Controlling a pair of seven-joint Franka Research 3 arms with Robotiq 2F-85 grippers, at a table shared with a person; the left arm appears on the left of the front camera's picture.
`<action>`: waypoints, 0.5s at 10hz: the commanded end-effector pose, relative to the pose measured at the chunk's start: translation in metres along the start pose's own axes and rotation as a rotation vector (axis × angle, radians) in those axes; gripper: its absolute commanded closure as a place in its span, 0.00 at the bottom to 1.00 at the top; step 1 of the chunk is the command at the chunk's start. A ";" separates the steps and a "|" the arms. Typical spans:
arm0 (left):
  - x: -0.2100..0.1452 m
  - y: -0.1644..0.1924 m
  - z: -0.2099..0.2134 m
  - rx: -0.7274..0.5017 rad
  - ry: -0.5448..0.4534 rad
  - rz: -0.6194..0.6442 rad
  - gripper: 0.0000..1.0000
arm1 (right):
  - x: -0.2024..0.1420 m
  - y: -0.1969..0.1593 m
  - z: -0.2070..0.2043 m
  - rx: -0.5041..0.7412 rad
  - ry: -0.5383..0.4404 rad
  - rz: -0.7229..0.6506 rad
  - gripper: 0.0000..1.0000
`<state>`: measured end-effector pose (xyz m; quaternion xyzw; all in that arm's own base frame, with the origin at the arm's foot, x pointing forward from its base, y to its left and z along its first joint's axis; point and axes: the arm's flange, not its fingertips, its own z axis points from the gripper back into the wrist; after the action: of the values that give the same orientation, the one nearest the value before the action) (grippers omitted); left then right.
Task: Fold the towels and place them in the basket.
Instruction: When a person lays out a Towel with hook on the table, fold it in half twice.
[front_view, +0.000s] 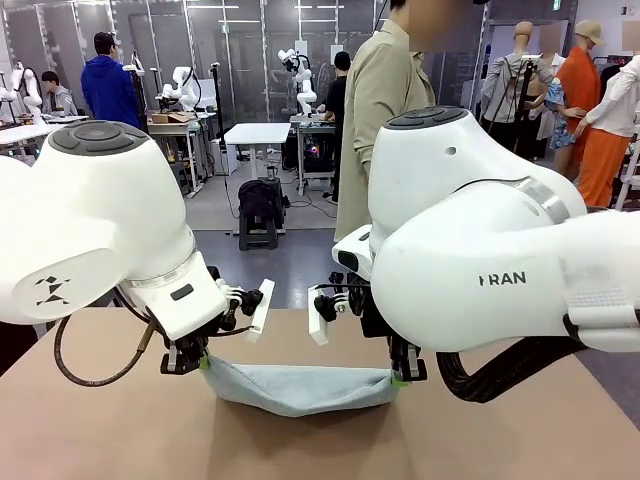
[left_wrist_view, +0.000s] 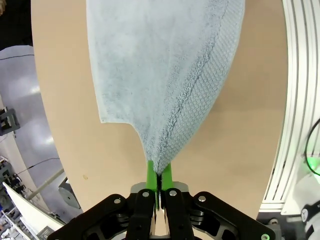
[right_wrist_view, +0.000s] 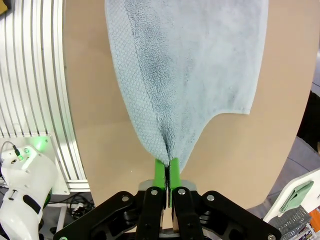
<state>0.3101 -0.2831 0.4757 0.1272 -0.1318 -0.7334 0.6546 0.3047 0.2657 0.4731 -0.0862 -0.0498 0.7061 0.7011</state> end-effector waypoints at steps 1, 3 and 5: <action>0.000 0.000 -0.001 0.005 0.010 -0.007 0.96 | 0.001 0.000 -0.001 -0.001 0.004 0.001 0.96; 0.000 0.007 0.004 -0.008 0.013 -0.009 0.96 | 0.000 0.000 0.000 0.000 0.000 0.000 0.96; -0.006 0.022 0.011 -0.004 0.017 -0.011 0.96 | -0.005 -0.016 0.004 0.011 0.009 0.007 0.96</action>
<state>0.3173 -0.2792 0.4844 0.1251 -0.1343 -0.7305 0.6578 0.3099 0.2628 0.4760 -0.0835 -0.0511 0.7039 0.7035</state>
